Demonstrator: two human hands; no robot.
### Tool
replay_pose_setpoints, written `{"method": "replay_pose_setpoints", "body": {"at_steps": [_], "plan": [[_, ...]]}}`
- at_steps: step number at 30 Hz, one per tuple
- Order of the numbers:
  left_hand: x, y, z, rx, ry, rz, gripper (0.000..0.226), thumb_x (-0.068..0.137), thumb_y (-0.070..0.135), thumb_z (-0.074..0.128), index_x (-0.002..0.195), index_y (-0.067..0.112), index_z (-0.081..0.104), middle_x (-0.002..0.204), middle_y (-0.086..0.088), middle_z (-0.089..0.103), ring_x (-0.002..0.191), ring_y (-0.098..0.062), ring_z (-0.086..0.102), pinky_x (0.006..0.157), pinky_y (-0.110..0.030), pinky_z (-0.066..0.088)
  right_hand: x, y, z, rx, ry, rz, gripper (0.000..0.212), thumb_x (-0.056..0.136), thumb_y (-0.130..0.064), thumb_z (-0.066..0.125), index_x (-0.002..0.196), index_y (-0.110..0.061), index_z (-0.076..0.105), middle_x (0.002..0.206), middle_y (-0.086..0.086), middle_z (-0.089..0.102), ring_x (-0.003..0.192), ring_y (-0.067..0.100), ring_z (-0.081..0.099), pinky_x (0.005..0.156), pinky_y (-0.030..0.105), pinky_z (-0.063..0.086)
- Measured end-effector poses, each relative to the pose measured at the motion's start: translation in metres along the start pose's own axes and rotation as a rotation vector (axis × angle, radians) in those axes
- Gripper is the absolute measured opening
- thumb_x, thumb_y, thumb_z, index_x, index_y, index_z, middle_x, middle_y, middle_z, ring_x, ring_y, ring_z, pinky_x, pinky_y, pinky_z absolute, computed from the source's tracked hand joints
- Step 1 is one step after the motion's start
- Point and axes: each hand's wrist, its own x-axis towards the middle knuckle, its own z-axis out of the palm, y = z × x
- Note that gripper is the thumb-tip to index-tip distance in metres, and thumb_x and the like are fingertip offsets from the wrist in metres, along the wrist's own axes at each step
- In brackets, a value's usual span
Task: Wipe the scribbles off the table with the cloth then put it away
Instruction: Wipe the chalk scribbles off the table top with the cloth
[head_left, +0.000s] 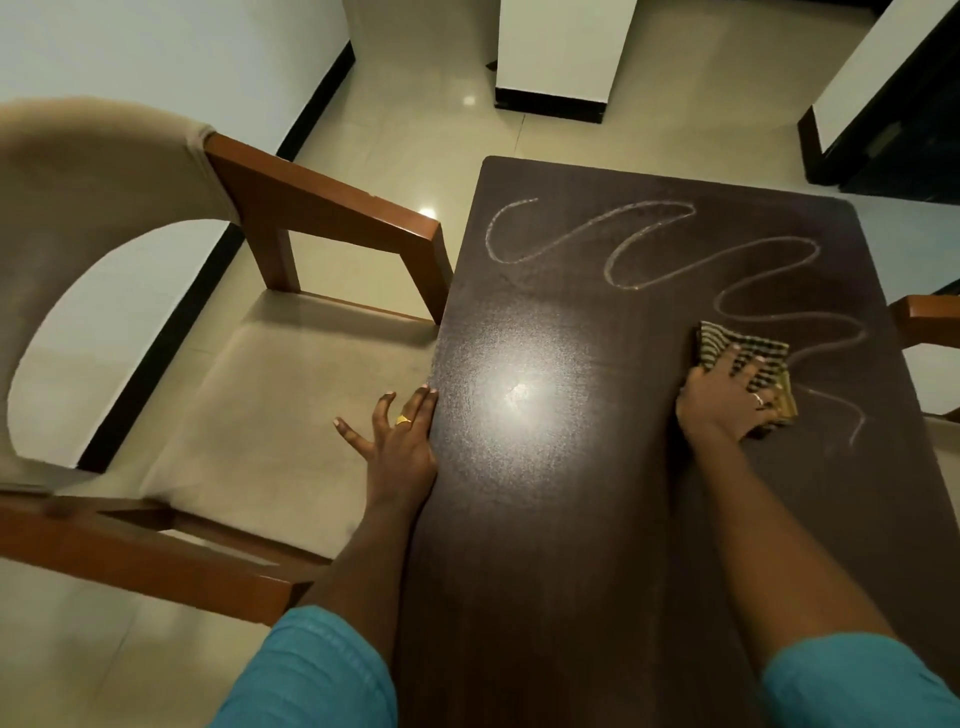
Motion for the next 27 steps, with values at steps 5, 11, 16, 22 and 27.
{"method": "replay_pose_setpoints", "body": {"at_steps": [5,11,16,22,27], "plan": [[0.002,-0.001,0.001,-0.011,-0.005,0.006,0.061,0.082,0.025,0.015,0.14,0.029,0.034,0.147,0.011,0.038,0.139,-0.026,0.019,0.098,-0.067,-0.022,-0.033,-0.05,0.015,-0.021,-0.044,-0.099,0.061,0.099,-0.038,0.034,0.152,-0.016,0.013,0.16,0.015,0.005,0.14,0.053,0.003,0.11,0.065,0.004],[0.002,-0.003,0.004,-0.041,-0.016,0.026,0.06,0.083,0.026,0.018,0.142,0.027,0.03,0.149,0.006,0.035,0.14,-0.026,0.018,0.101,-0.062,-0.022,-0.104,-0.126,0.043,-0.172,-0.087,-0.567,0.062,0.098,-0.044,0.028,0.153,-0.022,0.008,0.16,0.012,0.005,0.142,0.049,0.005,0.111,0.064,0.003],[0.004,-0.004,0.006,-0.014,-0.021,0.033,0.076,0.072,0.044,0.007,0.143,0.026,0.028,0.15,0.003,0.033,0.141,-0.027,0.015,0.102,-0.06,-0.023,-0.142,-0.146,0.058,-0.237,-0.165,-0.936,0.058,0.099,-0.043,0.029,0.152,-0.027,0.012,0.16,0.007,0.008,0.144,0.043,0.005,0.114,0.059,0.001],[0.0,-0.003,0.003,0.054,-0.013,0.037,0.076,0.073,0.045,0.006,0.142,0.026,0.029,0.15,0.003,0.034,0.14,-0.029,0.018,0.102,-0.065,-0.019,-0.102,-0.103,0.042,-0.186,-0.133,-0.82,0.059,0.096,-0.041,0.037,0.151,-0.029,0.018,0.16,0.005,0.014,0.144,0.039,0.011,0.114,0.056,0.004],[-0.002,0.005,-0.004,0.196,-0.05,0.057,0.066,0.079,0.032,0.014,0.144,0.023,0.024,0.152,0.0,0.028,0.14,-0.03,0.015,0.1,-0.072,-0.015,-0.029,-0.011,0.007,-0.127,-0.022,-0.507,0.059,0.095,-0.039,0.04,0.15,-0.027,0.023,0.159,0.006,0.017,0.142,0.039,0.019,0.114,0.055,0.01]]}}
